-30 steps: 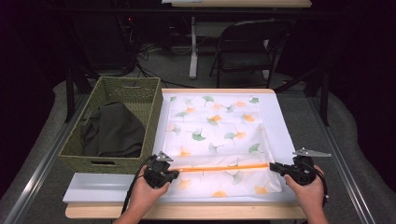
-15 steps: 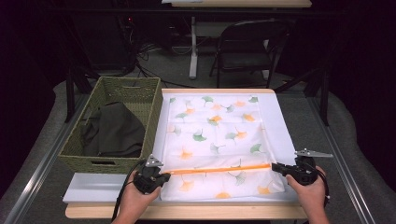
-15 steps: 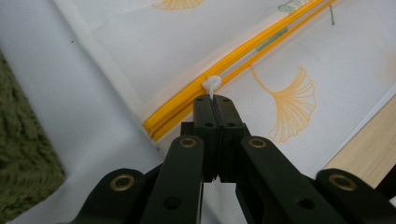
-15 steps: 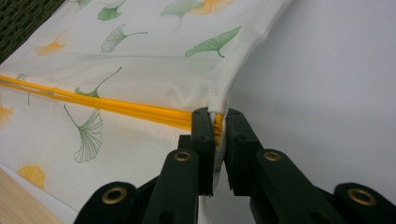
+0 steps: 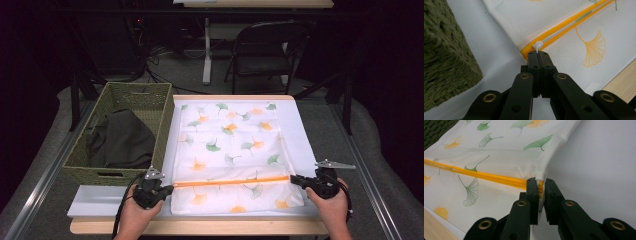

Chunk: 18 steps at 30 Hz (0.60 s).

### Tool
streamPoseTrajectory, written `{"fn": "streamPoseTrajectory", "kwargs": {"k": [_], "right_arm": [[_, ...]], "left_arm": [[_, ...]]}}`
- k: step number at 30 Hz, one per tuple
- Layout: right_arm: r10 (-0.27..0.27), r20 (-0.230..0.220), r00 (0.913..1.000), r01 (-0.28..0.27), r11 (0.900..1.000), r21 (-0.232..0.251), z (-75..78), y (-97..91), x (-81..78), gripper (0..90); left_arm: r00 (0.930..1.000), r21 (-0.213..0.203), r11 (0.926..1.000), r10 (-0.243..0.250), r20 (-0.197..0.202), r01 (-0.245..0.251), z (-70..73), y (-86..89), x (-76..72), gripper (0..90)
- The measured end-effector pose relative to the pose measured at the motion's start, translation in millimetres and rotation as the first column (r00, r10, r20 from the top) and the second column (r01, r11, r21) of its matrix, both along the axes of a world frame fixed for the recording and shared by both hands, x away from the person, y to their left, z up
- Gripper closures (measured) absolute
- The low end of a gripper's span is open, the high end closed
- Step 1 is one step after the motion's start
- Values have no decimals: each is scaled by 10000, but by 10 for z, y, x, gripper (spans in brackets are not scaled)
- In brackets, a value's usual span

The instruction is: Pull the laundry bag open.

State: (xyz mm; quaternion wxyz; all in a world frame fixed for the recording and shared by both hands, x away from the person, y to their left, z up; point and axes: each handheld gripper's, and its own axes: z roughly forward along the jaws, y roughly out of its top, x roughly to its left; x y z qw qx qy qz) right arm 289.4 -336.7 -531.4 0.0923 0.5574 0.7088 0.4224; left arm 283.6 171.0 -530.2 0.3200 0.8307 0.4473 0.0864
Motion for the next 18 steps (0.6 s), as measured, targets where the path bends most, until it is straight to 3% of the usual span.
{"fn": "streamPoseTrajectory", "kwargs": {"k": [3, 13, 18], "right_arm": [[43, 37, 10000, -43, 10000, -17, -4, 7, 3, 832], [176, -7, 9998, -177, 9998, -61, -1, 57, -3, 829], [185, -93, 9998, -188, 9993, -312, -28, 92, -16, 821]], "left_arm": [[9998, 148, 9998, 141, 116, -142, 15, 43, -10, 896], [9992, -287, 9988, 396, -85, -398, -32, 103, -5, 895], [9990, -210, 9987, 455, 40, -454, -57, 78, -5, 892]]}}
